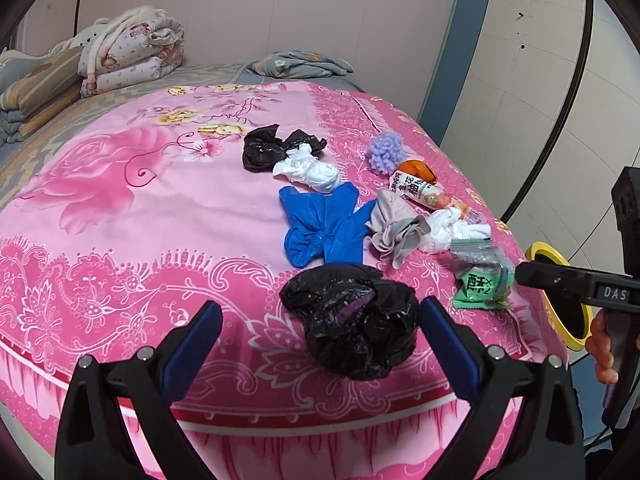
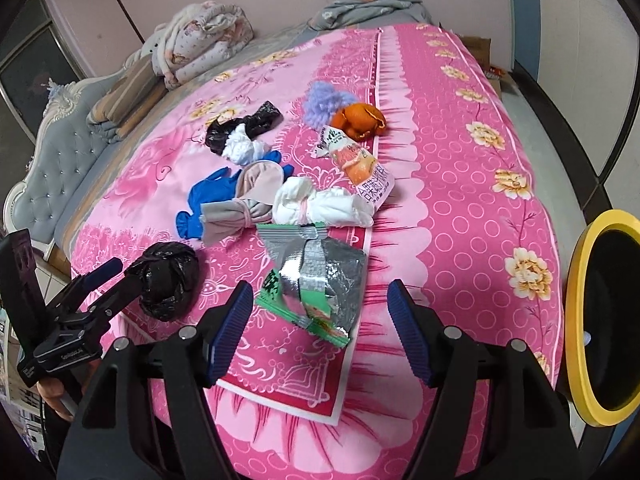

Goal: Collect trash
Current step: 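Grasp the black plastic bag with the left tool while the right tool grasps the silver packet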

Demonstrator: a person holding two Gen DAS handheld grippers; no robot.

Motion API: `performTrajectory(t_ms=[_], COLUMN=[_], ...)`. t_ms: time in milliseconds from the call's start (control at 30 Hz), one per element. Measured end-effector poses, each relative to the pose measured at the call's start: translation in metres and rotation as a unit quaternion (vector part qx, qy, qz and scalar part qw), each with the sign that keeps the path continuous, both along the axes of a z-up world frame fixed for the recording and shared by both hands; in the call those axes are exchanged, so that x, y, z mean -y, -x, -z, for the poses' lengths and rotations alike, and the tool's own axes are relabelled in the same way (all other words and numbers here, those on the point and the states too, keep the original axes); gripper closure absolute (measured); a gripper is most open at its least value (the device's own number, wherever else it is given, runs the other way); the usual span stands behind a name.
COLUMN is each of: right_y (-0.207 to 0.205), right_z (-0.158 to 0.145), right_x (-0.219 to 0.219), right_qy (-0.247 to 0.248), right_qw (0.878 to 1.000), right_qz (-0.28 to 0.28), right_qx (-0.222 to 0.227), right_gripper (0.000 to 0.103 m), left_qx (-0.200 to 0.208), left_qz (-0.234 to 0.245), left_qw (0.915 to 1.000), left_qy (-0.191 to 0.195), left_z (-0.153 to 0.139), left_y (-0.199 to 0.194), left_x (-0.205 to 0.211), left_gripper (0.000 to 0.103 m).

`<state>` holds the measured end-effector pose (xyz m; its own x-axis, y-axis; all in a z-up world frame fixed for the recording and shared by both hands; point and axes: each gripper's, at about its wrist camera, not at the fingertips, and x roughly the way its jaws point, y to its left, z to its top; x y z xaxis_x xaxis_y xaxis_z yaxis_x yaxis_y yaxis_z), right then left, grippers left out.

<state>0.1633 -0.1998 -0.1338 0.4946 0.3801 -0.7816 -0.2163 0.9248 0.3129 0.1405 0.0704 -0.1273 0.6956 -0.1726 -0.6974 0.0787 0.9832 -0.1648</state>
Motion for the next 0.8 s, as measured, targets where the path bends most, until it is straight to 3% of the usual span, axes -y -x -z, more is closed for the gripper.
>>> performTrajectory(t_ms=[233,400,567,800], right_y=[-0.014,-0.023,-0.023,-0.019], right_z=[0.013,0.023,0.025,0.023], right_x=[-0.001,-0.002,-0.002,-0.005], right_qy=[-0.001,0.004,-0.001,0.006], right_qw=[1.0,1.0,1.0,1.0], right_qz=[0.004,0.004,-0.003,-0.01], right_qx=[-0.008,-0.015,-0.006,0.011], right_gripper=[0.042,0.049,0.066,0.078], left_qx=[-0.004,-0.016,-0.029,-0.026], left_qz=[0.008,0.018,0.024,0.028], left_qw=[0.9999,0.9997,0.9993,0.9992], left_qy=[0.009,0.007,0.002,-0.011], left_z=[0.008,0.019,0.03,0.032], left_y=[-0.012,-0.022,-0.028,-0.026], left_x=[0.005,0.012,0.018,0.02], left_gripper=[0.009,0.024,0.055,0.064])
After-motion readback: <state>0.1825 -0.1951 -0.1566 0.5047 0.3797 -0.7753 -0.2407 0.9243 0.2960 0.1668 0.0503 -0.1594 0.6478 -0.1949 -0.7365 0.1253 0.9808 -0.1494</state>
